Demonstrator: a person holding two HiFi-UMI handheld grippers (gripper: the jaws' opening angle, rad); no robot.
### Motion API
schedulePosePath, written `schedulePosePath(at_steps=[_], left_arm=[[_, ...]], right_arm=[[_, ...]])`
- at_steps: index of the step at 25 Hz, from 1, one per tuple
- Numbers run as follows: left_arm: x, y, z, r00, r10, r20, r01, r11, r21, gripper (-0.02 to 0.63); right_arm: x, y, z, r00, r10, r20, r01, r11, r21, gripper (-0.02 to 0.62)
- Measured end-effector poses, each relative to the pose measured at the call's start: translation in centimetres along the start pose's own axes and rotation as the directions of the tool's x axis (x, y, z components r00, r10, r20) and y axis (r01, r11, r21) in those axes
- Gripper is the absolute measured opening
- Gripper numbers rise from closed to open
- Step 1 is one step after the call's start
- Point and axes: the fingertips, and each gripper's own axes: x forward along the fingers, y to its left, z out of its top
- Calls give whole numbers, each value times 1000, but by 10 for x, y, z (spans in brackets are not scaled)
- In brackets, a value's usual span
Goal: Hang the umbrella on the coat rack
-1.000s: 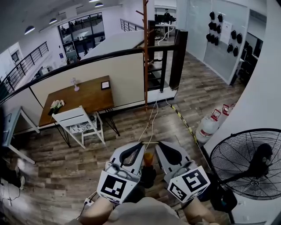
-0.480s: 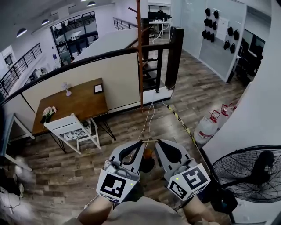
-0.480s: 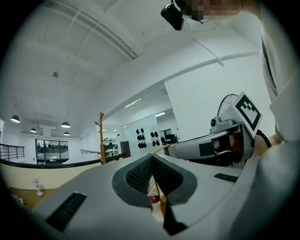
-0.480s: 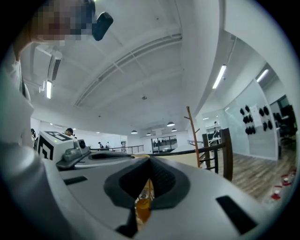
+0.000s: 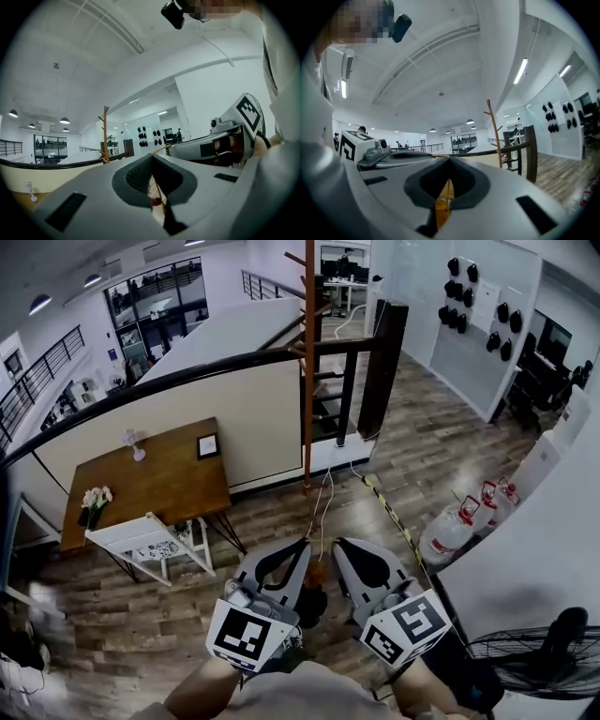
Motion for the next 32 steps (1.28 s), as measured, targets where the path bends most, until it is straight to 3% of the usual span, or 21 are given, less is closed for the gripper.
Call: schedulePosePath(at_steps=[9,21,26,32], left_arm=[[62,104,-9,999,-34,18,33,999,27,2],[135,174,-22,999,-43,27,41,997,58,2],[180,199,-33,999,-36,21,35,997,63,2],[250,234,-45,1000,-19,13,19,999,50,2]], right_arm=[[112,-41,13,1000,-15,22,16,1000,-19,5],[198,-104,16,999,-20,31,21,999,-34,5],[235,-146,14,999,5,37,-4,999,-33,5],[290,-212,17,995,96,39,-98,993,60,5]])
